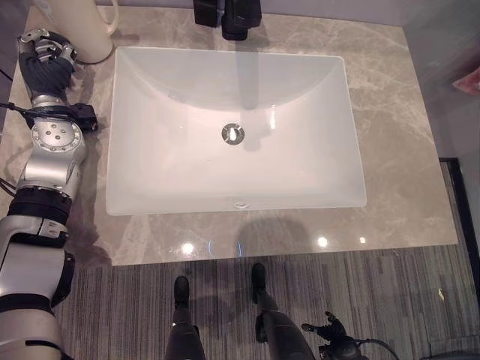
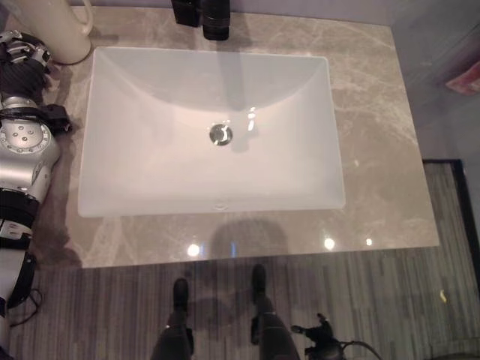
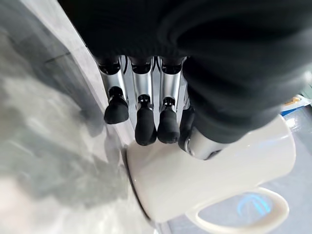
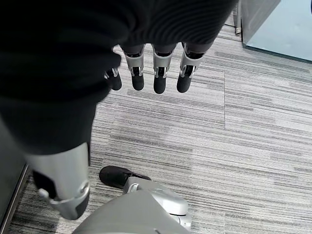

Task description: Put brush and paste in cup on sink, flatten towel.

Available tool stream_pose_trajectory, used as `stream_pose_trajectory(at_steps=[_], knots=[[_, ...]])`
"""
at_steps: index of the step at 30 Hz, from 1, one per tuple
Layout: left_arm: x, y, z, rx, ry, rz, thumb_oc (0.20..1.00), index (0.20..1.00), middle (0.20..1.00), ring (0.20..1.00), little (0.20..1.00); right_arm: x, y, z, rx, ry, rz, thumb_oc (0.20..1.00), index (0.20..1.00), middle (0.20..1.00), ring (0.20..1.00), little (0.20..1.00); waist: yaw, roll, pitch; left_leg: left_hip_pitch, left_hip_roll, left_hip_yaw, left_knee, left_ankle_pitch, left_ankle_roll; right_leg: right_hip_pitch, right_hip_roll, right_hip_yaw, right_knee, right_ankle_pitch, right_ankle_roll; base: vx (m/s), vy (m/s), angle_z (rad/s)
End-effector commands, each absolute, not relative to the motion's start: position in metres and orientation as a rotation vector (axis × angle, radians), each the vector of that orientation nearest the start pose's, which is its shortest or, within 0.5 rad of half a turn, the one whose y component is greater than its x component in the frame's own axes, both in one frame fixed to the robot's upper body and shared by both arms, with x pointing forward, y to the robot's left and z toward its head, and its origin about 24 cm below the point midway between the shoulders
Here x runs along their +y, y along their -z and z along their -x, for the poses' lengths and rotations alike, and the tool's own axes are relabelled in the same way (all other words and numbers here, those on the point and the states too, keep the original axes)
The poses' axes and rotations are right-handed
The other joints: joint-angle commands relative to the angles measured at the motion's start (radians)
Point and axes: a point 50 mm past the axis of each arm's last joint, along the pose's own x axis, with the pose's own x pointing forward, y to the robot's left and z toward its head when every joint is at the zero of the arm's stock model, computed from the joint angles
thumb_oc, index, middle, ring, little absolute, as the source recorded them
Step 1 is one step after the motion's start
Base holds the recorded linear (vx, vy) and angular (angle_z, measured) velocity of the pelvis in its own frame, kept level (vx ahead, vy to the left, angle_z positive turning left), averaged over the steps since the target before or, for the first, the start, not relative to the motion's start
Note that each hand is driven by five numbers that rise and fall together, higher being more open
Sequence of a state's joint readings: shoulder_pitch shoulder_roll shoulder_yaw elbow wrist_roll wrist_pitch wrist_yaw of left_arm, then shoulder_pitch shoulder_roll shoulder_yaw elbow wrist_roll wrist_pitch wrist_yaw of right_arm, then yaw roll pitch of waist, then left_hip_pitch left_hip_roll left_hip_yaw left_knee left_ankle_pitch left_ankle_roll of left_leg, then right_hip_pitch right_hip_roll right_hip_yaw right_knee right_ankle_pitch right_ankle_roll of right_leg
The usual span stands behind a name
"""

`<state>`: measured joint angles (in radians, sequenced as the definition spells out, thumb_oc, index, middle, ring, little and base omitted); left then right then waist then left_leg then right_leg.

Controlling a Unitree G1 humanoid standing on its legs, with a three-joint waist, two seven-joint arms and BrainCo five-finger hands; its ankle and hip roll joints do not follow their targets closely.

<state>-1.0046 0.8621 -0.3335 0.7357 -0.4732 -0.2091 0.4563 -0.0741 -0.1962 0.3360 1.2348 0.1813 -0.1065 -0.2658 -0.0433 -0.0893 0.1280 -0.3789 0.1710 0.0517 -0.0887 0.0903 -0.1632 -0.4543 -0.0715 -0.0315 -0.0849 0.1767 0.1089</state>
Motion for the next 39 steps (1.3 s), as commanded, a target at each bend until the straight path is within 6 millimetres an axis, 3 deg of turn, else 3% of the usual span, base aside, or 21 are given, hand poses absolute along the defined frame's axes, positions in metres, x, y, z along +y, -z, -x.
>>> stream_pose_trajectory(at_steps=[1, 9, 21, 23, 32, 36, 39], knots=[[0.307, -0.269, -0.37, -0.45, -0.583, -0.374, 0.2, 0.2, 0.2, 0.2, 0.2, -0.216, 0.15, -0.135, 1.001, 0.189, 0.385, 1.0, 1.0, 1.0, 1.0, 1.0, -0.016, 0.019, 0.025, -0.001, -0.017, 0.08, 0.001, 0.03, 0.015, 0.067, -0.044, 0.009, -0.002, 0.0, 0.09, 0.0, 0.0, 0.0], [0.312, -0.282, -0.376, -0.416, -0.615, -0.372, 0.2, 0.2, 0.2, 0.2, 0.2, -0.213, 0.15, -0.133, 0.999, 0.167, 0.392, 1.0, 1.0, 1.0, 1.0, 1.0, -0.026, 0.014, 0.025, -0.008, -0.013, 0.085, 0.001, 0.029, 0.016, 0.055, -0.039, 0.011, -0.002, 0.003, 0.092, 0.0, 0.0, 0.0], [0.313, -0.261, -0.371, -0.406, -0.543, -0.239, 0.2, 0.2, 0.2, 0.2, 0.2, -0.218, 0.152, -0.128, 1.036, 0.166, 0.418, 1.0, 1.0, 1.0, 1.0, 1.0, -0.005, 0.023, 0.016, 0.001, -0.022, 0.079, 0.001, 0.028, 0.018, 0.069, -0.046, 0.002, -0.002, 0.0, 0.089, 0.0, 0.0, -0.01], [0.332, -0.247, -0.358, -0.386, -0.553, -0.19, 0.2, 0.2, 0.2, 0.2, 0.2, -0.22, 0.15, -0.133, 1.027, 0.167, 0.417, 1.0, 1.0, 1.0, 1.0, 1.0, 0.015, 0.029, 0.013, 0.008, -0.022, 0.077, 0.001, 0.027, 0.017, 0.075, -0.047, -0.001, -0.002, -0.003, 0.087, 0.0, 0.0, 0.0], [0.351, -0.241, -0.349, -0.365, -0.582, -0.073, 0.2, 0.2, 0.2, 0.2, 0.2, -0.225, 0.149, -0.135, 1.027, 0.168, 0.426, 1.0, 1.0, 1.0, 1.0, 1.0, 0.022, 0.031, 0.012, 0.005, -0.02, 0.075, 0.001, 0.027, 0.015, 0.074, -0.046, -0.011, -0.002, -0.006, 0.089, 0.0, 0.003, 0.01], [0.352, -0.267, -0.36, -0.357, -0.645, -0.107, 0.2, 0.2, 0.2, 0.2, 0.2, -0.223, 0.153, -0.123, 1.058, 0.119, 0.454, 1.0, 1.0, 1.0, 1.0, 1.0, -0.014, -0.022, -0.007, 0.007, -0.005, 0.073, 0.001, 0.019, 0.014, 0.083, -0.036, -0.016, -0.002, 0.003, 0.098, 0.03, -0.009, -0.01], [0.348, -0.274, -0.365, -0.342, -0.632, -0.147, 0.2, 0.2, 0.2, 0.2, 0.2, -0.216, 0.156, -0.119, 1.068, 0.066, 0.465, 1.0, 1.0, 1.0, 1.0, 1.0, -0.022, -0.032, -0.005, 0.003, -0.003, 0.075, 0.001, 0.015, 0.016, 0.078, -0.034, -0.009, -0.002, 0.009, 0.1, 0.01, 0.034, 0.03]])
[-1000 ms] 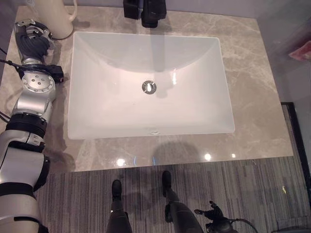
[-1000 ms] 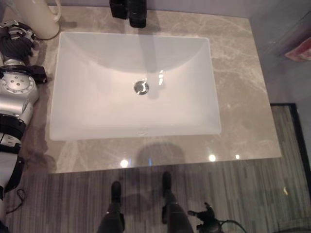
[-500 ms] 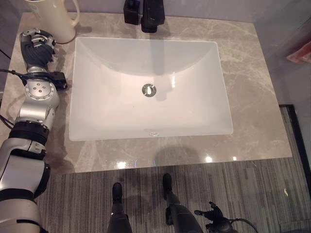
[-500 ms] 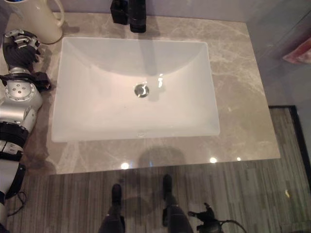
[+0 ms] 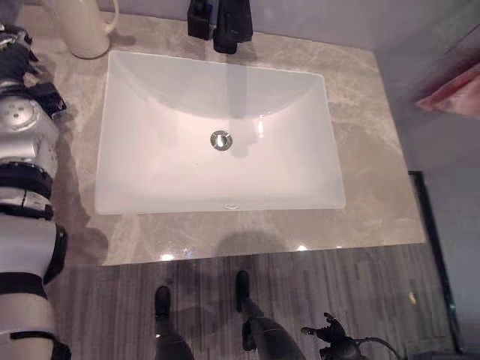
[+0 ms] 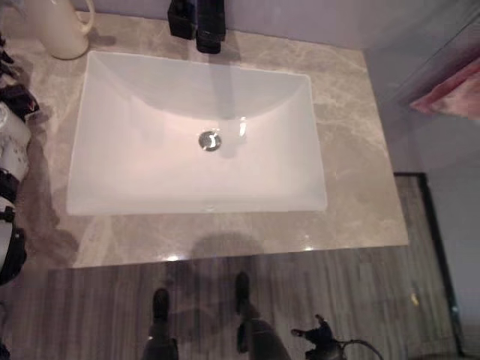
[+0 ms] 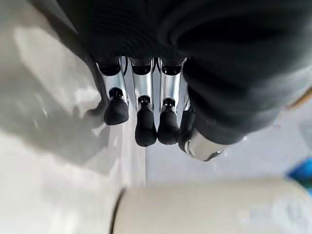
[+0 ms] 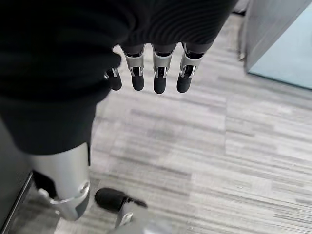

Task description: Put brush and paste in cup on sink, flatten towel.

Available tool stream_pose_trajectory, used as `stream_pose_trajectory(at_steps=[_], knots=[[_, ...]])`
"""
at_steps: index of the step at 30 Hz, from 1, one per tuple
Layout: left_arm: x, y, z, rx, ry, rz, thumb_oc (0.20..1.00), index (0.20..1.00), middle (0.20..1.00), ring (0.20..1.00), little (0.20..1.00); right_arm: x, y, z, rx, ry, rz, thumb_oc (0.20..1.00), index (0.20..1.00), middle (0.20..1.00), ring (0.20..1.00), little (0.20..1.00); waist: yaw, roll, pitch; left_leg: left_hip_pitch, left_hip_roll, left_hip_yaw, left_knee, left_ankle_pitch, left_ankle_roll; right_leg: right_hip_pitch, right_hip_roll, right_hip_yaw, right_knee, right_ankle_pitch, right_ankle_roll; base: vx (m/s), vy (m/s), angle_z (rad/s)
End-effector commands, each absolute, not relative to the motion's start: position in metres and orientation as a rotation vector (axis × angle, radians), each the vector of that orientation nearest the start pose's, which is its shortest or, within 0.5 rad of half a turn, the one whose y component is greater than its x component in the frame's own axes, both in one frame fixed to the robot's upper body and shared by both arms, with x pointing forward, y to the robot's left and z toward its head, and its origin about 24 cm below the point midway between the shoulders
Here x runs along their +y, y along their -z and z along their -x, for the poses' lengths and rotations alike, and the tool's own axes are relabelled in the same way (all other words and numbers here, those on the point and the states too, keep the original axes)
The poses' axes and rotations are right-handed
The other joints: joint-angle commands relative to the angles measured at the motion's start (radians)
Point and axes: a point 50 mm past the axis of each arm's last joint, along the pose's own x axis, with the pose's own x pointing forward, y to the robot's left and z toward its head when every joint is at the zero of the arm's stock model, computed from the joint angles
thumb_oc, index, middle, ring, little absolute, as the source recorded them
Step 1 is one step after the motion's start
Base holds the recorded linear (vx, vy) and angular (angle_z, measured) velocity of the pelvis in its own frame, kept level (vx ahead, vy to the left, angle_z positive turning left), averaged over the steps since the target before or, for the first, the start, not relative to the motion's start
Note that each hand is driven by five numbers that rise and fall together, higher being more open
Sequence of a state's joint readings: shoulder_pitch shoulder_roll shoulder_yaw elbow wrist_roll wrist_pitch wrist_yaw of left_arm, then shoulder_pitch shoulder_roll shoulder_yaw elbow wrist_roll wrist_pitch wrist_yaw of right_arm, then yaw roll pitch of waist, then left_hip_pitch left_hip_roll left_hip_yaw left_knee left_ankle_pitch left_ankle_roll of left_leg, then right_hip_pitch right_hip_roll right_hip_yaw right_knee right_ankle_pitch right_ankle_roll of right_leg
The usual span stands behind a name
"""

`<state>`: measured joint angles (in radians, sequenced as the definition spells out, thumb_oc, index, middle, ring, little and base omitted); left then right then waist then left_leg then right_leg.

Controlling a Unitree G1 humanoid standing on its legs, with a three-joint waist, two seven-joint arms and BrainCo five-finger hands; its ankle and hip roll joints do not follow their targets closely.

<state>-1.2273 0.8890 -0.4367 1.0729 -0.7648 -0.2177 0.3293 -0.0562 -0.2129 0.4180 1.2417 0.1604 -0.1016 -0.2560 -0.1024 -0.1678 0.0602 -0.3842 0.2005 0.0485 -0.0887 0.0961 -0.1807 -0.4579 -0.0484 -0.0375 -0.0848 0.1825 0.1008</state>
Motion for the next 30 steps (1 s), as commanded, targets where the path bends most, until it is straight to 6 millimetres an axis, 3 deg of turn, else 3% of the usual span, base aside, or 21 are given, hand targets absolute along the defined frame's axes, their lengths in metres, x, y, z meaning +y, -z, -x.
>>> stream_pose_trajectory(at_steps=[1, 6, 8, 11, 17, 22, 30], knots=[[0.349, -0.275, -0.365, -0.334, -0.64, -0.162, 0.2, 0.2, 0.2, 0.2, 0.2, -0.213, 0.156, -0.118, 1.068, 0.044, 0.47, 1.0, 1.0, 1.0, 1.0, 1.0, 0.035, 0.046, 0.065, 0.006, -0.032, 0.079, 0.001, 0.01, 0.034, 0.078, -0.056, 0.001, -0.002, 0.006, 0.108, 0.02, 0.045, -0.03], [0.34, -0.27, -0.372, -0.302, -0.609, -0.194, 0.2, 0.2, 0.2, 0.2, 0.2, -0.206, 0.156, -0.119, 1.043, 0.002, 0.464, 1.0, 1.0, 1.0, 1.0, 1.0, 0.026, 0.047, 0.07, 0.0, -0.032, 0.083, 0.001, 0.012, 0.036, 0.064, -0.054, 0.013, -0.002, 0.01, 0.108, 0.0, 0.038, -0.05], [0.327, -0.261, -0.38, -0.295, -0.574, -0.135, 0.2, 0.2, 0.2, 0.2, 0.2, -0.208, 0.156, -0.117, 1.044, 0.004, 0.471, 1.0, 1.0, 1.0, 1.0, 1.0, 0.022, 0.049, 0.067, 0.001, -0.032, 0.085, 0.001, 0.012, 0.036, 0.06, -0.054, 0.017, -0.002, 0.006, 0.105, 0.0, 0.0, 0.0], [0.315, -0.268, -0.386, -0.31, -0.536, -0.142, 0.2, 0.2, 0.2, 0.2, 0.2, -0.209, 0.154, -0.121, 1.02, 0.0, 0.472, 1.0, 1.0, 1.0, 1.0, 1.0, 0.013, 0.047, 0.064, -0.001, -0.031, 0.084, 0.001, 0.013, 0.035, 0.057, -0.052, 0.019, -0.002, 0.006, 0.104, 0.0, 0.0, 0.0], [0.31, -0.275, -0.389, -0.305, -0.523, -0.188, 0.2, 0.2, 0.2, 0.2, 0.2, -0.207, 0.152, -0.125, 0.985, -0.008, 0.45, 1.0, 1.0, 1.0, 1.0, 1.0, -0.001, 0.039, 0.058, -0.006, -0.024, 0.09, 0.001, 0.015, 0.033, 0.046, -0.046, 0.026, -0.002, 0.011, 0.105, 0.0, -0.005, -0.01], [0.312, -0.284, -0.387, -0.311, -0.51, -0.309, 0.2, 0.2, 0.2, 0.2, 0.2, -0.21, 0.155, -0.113, 1.022, -0.012, 0.451, 1.0, 1.0, 1.0, 1.0, 1.0, -0.009, 0.033, 0.06, -0.019, -0.02, 0.091, 0.001, 0.022, 0.031, 0.032, -0.042, 0.026, -0.002, 0.018, 0.104, -0.02, -0.018, -0.05], [0.309, -0.27, -0.389, -0.291, -0.483, -0.313, 0.2, 0.2, 0.2, 0.2, 0.2, -0.219, 0.158, -0.102, 1.076, 0.015, 0.469, 1.0, 1.0, 1.0, 1.0, 1.0, 0.0, 0.038, 0.059, -0.024, -0.024, 0.086, 0.001, 0.024, 0.032, 0.031, -0.044, 0.019, -0.002, 0.017, 0.103, 0.0, -0.004, -0.02]])
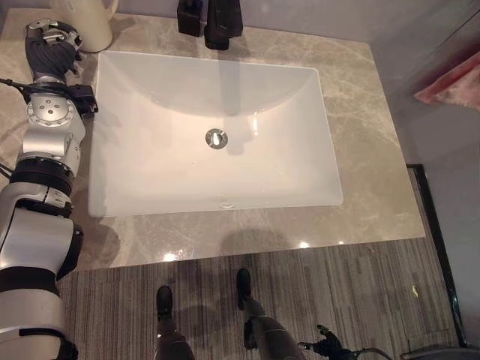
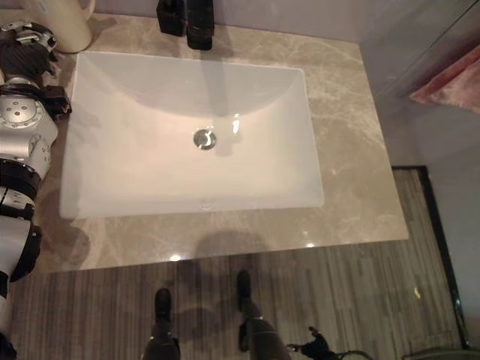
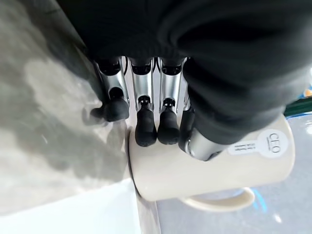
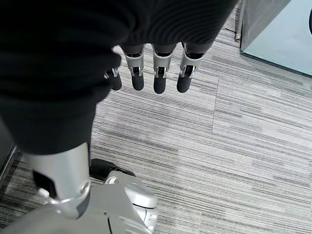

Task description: Put brush and paste in cup on sink, flatten towel.

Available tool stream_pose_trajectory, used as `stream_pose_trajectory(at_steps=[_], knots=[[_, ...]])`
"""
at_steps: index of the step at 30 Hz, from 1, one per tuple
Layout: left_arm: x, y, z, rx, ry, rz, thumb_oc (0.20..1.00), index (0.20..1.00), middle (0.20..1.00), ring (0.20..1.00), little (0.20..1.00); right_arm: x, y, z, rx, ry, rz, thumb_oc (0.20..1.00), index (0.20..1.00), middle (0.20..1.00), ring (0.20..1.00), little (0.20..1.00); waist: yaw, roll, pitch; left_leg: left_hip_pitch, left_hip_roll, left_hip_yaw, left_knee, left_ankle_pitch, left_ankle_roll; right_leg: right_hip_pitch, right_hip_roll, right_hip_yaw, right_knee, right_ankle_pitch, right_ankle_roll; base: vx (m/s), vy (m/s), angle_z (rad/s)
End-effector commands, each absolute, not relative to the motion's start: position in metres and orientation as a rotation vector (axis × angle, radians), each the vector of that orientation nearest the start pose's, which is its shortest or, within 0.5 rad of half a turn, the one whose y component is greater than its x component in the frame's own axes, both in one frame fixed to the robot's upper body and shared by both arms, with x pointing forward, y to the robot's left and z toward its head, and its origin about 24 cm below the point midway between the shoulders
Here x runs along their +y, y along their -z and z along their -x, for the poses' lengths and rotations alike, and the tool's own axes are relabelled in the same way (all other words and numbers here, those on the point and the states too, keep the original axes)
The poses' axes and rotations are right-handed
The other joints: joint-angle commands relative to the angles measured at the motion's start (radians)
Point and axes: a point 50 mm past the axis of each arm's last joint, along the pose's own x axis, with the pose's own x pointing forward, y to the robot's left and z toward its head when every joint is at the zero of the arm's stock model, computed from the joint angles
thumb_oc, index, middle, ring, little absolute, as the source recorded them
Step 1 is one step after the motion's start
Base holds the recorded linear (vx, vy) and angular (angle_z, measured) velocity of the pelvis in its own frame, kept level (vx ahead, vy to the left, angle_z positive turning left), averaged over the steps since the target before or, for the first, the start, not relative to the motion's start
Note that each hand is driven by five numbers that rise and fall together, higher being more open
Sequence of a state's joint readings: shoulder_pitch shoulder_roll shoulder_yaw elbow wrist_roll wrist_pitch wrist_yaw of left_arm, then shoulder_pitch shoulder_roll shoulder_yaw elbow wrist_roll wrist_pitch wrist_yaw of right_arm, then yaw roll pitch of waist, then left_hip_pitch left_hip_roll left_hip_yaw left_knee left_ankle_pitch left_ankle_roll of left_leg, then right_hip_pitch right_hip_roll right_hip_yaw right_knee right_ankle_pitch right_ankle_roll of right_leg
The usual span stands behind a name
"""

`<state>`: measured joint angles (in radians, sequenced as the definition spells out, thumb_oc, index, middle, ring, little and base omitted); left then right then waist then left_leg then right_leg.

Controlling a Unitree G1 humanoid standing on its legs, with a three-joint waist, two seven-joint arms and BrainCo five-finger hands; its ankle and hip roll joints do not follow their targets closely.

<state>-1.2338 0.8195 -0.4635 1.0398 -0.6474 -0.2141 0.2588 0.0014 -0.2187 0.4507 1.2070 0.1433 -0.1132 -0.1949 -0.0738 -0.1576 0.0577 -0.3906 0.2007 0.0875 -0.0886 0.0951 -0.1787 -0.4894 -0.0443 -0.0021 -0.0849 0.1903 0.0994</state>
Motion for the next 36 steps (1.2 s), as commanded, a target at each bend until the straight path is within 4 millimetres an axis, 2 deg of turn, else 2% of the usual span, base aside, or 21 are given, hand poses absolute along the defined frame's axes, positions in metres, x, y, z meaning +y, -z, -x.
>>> stream_pose_trajectory(at_steps=[1, 6, 7, 11, 15, 17, 20, 23, 24, 26, 27, 31, 36], knots=[[0.312, -0.268, -0.387, -0.285, -0.496, -0.312, 0.2, 0.2, 0.2, 0.2, 0.2, -0.219, 0.158, -0.103, 1.073, 0.018, 0.468, 1.0, 1.0, 1.0, 1.0, 1.0, -0.027, 0.029, 0.061, -0.017, -0.025, 0.046, 0.001, 0.024, 0.03, 0.063, -0.049, -0.018, -0.002, 0.008, 0.105, 0.0, 0.0, 0.0], [0.329, -0.264, -0.38, -0.271, -0.57, -0.3, 0.2, 0.2, 0.2, 0.2, 0.2, -0.218, 0.156, -0.109, 1.053, 0.026, 0.465, 1.0, 1.0, 1.0, 1.0, 1.0, -0.019, 0.033, 0.065, -0.023, -0.03, 0.045, 0.001, 0.024, 0.032, 0.061, -0.051, -0.022, -0.002, 0.01, 0.106, 0.0, 0.0, 0.0], [0.34, -0.266, -0.374, -0.269, -0.62, -0.289, 0.2, 0.2, 0.2, 0.2, 0.2, -0.217, 0.156, -0.111, 1.044, 0.022, 0.462, 1.0, 1.0, 1.0, 1.0, 1.0, -0.019, 0.03, 0.068, -0.027, -0.031, 0.044, 0.001, 0.023, 0.033, 0.057, -0.05, -0.025, -0.002, 0.013, 0.107, 0.0, 0.0, 0.0], [0.35, -0.27, -0.37, -0.259, -0.666, -0.276, 0.2, 0.2, 0.2, 0.2, 0.2, -0.214, 0.156, -0.112, 1.038, 0.013, 0.461, 1.0, 1.0, 1.0, 1.0, 1.0, -0.02, 0.023, 0.07, -0.032, -0.029, 0.044, 0.001, 0.026, 0.032, 0.055, -0.048, -0.028, -0.002, 0.017, 0.109, 0.0, 0.0, 0.0], [0.356, -0.297, -0.364, -0.305, -0.739, -0.276, 0.2, 0.2, 0.2, 0.2, 0.2, -0.21, 0.156, -0.114, 1.031, 0.015, 0.442, 1.0, 1.0, 1.0, 1.0, 1.0, -0.03, 0.005, 0.07, -0.04, -0.021, 0.044, 0.001, 0.028, 0.032, 0.045, -0.041, -0.025, -0.002, 0.026, 0.113, 0.0, 0.0, 0.0], [0.359, -0.302, -0.362, -0.305, -0.766, -0.283, 0.2, 0.2, 0.2, 0.2, 0.2, -0.207, 0.157, -0.111, 1.036, 0.008, 0.435, 1.0, 1.0, 1.0, 1.0, 1.0, -0.033, -0.002, 0.069, -0.042, -0.02, 0.047, 0.001, 0.028, 0.032, 0.041, -0.038, -0.02, -0.002, 0.029, 0.114, 0.0, 0.0, 0.0], [0.356, -0.308, -0.363, -0.322, -0.758, -0.314, 0.2, 0.2, 0.2, 0.2, 0.2, -0.208, 0.158, -0.106, 1.05, 0.006, 0.439, 1.0, 1.0, 1.0, 1.0, 1.0, -0.034, -0.005, 0.07, -0.046, -0.018, 0.048, 0.001, 0.029, 0.034, 0.036, -0.038, -0.016, -0.002, 0.032, 0.114, 0.0, 0.0, 0.0], [0.352, -0.325, -0.362, -0.364, -0.757, -0.322, 0.2, 0.2, 0.2, 0.2, 0.2, -0.211, 0.159, -0.103, 1.061, 0.009, 0.444, 1.0, 1.0, 1.0, 1.0, 1.0, -0.035, -0.008, 0.075, -0.054, -0.017, 0.05, 0.001, 0.03, 0.036, 0.029, -0.036, -0.011, -0.002, 0.034, 0.115, 0.0, 0.01, -0.03], [0.346, -0.336, -0.363, -0.395, -0.739, -0.349, 0.2, 0.2, 0.2, 0.2, 0.2, -0.212, 0.158, -0.103, 1.058, 0.015, 0.435, 1.0, 1.0, 1.0, 1.0, 1.0, -0.038, -0.009, 0.078, -0.062, -0.016, 0.047, 0.001, 0.033, 0.037, 0.02, -0.034, -0.006, -0.002, 0.04, 0.115, -0.01, 0.007, -0.04], [0.342, -0.341, -0.363, -0.408, -0.72, -0.403, 0.2, 0.2, 0.2, 0.2, 0.2, -0.21, 0.159, -0.102, 1.056, 0.005, 0.431, 1.0, 1.0, 1.0, 1.0, 1.0, -0.04, -0.007, 0.077, -0.069, -0.017, 0.044, 0.001, 0.035, 0.038, 0.015, -0.034, -0.002, -0.002, 0.043, 0.116, 0.0, 0.009, -0.05], [0.336, -0.343, -0.366, -0.415, -0.693, -0.466, 0.2, 0.2, 0.2, 0.2, 0.2, -0.21, 0.158, -0.102, 1.053, -0.005, 0.431, 1.0, 1.0, 1.0, 1.0, 1.0, -0.038, -0.003, 0.078, -0.075, -0.019, 0.041, 0.001, 0.036, 0.04, 0.011, -0.036, 0.0, -0.002, 0.044, 0.116, 0.01, 0.025, -0.04], [0.327, -0.34, -0.37, -0.413, -0.649, -0.53, 0.2, 0.2, 0.2, 0.2, 0.2, -0.212, 0.157, -0.103, 1.039, -0.015, 0.438, 1.0, 1.0, 1.0, 1.0, 1.0, -0.032, 0.006, 0.079, -0.076, -0.026, 0.037, 0.001, 0.033, 0.043, 0.008, -0.039, 0.001, -0.002, 0.039, 0.112, 0.0, 0.018, 0.0], [0.316, -0.337, -0.375, -0.419, -0.608, -0.62, 0.2, 0.2, 0.2, 0.2, 0.2, -0.211, 0.15, -0.116, 0.964, -0.031, 0.43, 1.0, 1.0, 1.0, 1.0, 1.0, -0.033, 0.022, 0.078, -0.085, -0.034, 0.033, 0.001, 0.034, 0.043, -0.003, -0.043, -0.003, -0.002, 0.035, 0.11, -0.02, 0.028, 0.01]])
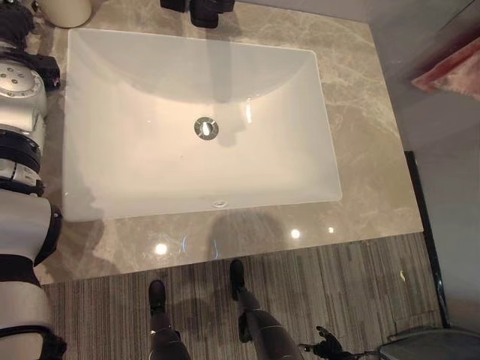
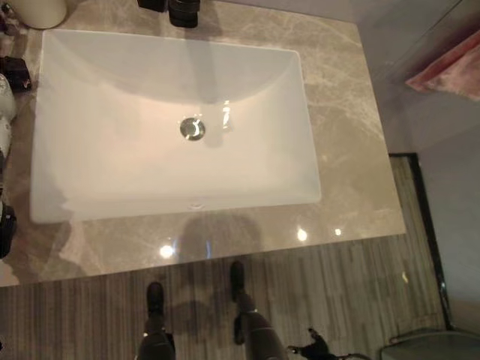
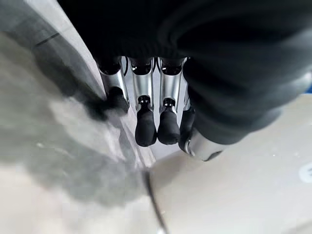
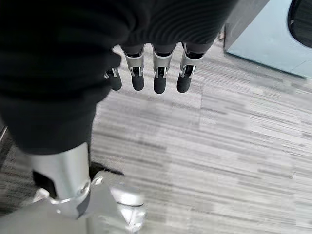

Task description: Put brush and paste in cup on sink, flatten towel.

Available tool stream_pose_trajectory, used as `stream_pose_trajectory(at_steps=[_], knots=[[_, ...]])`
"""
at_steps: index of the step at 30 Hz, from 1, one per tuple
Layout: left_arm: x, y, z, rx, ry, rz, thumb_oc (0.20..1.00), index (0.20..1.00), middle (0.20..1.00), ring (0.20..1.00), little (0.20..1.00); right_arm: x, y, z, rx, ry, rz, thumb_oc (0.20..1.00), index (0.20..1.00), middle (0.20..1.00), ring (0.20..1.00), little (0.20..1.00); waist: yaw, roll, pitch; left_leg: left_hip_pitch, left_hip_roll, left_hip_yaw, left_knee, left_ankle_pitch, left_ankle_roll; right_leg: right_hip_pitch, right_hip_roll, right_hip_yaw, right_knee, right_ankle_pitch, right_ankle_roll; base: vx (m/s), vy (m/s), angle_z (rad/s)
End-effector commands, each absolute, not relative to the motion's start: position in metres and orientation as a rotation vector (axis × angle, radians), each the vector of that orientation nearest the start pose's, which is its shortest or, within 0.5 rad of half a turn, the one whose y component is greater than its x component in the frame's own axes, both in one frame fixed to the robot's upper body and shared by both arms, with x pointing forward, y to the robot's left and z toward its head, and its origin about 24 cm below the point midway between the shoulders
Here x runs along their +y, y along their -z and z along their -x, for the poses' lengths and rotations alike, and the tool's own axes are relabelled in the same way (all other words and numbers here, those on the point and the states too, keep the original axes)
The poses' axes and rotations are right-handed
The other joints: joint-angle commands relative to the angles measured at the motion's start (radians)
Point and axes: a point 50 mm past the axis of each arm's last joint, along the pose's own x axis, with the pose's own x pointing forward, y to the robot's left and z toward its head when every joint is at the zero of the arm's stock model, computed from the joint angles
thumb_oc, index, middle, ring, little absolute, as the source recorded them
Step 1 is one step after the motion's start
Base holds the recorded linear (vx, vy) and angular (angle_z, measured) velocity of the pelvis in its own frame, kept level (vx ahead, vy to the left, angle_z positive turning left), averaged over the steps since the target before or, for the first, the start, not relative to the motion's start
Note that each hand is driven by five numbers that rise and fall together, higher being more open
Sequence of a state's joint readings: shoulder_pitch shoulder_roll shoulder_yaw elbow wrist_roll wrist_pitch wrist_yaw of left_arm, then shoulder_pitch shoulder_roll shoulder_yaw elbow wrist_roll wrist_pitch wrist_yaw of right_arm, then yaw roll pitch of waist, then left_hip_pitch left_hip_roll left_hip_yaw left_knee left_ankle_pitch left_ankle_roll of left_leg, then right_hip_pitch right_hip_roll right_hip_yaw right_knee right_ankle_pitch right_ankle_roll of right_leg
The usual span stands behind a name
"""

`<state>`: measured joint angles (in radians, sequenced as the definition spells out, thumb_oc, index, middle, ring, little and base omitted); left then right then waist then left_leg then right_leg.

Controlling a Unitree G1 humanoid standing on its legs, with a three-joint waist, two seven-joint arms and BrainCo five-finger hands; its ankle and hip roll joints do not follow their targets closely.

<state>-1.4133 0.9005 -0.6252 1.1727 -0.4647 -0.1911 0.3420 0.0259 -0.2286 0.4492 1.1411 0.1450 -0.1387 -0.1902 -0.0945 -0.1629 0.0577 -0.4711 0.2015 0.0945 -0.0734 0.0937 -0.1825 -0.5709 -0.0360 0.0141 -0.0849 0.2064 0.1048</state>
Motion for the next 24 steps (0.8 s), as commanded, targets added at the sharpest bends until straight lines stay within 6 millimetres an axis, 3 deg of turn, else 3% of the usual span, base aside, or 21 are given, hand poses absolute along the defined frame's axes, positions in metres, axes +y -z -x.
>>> stream_pose_trajectory(at_steps=[1, 15, 22, 24], knots=[[0.315, -0.336, -0.376, -0.421, -0.603, -0.611, 0.2, 0.2, 0.2, 0.2, 0.2, -0.212, 0.149, -0.117, 0.954, -0.032, 0.429, 1.0, 1.0, 1.0, 1.0, 1.0, -0.014, 0.028, 0.077, -0.007, -0.036, 0.025, -0.014, 0.035, 0.047, 0.076, -0.052, -0.019, -0.002, 0.019, 0.105, 0.0, 0.0, 0.0], [0.313, -0.312, -0.383, -0.336, -0.566, -0.671, 0.2, 0.2, 0.2, 0.2, 0.2, -0.221, 0.152, -0.104, 0.99, -0.023, 0.463, 1.0, 1.0, 1.0, 1.0, 1.0, -0.03, 0.027, 0.068, -0.022, -0.033, 0.024, -0.014, 0.039, 0.044, 0.062, -0.05, -0.023, -0.002, 0.024, 0.105, 0.0, 0.0, 0.0], [0.328, -0.304, -0.379, -0.279, -0.707, -0.652, 0.2, 0.2, 0.2, 0.2, 0.2, -0.216, 0.155, -0.099, 1.013, -0.017, 0.458, 1.0, 1.0, 1.0, 1.0, 1.0, -0.036, 0.019, 0.061, -0.017, -0.028, 0.03, -0.014, 0.042, 0.043, 0.063, -0.048, -0.021, -0.002, 0.024, 0.103, 0.0, 0.0, 0.0], [0.334, -0.286, -0.378, -0.24, -0.774, -0.548, 0.2, 0.2, 0.2, 0.2, 0.2, -0.213, 0.158, -0.094, 1.042, -0.001, 0.453, 1.0, 1.0, 1.0, 1.0, 1.0, -0.034, 0.016, 0.059, -0.003, -0.026, 0.031, -0.014, 0.039, 0.041, 0.075, -0.048, -0.023, -0.002, 0.019, 0.101, 0.0, 0.0, 0.0]])
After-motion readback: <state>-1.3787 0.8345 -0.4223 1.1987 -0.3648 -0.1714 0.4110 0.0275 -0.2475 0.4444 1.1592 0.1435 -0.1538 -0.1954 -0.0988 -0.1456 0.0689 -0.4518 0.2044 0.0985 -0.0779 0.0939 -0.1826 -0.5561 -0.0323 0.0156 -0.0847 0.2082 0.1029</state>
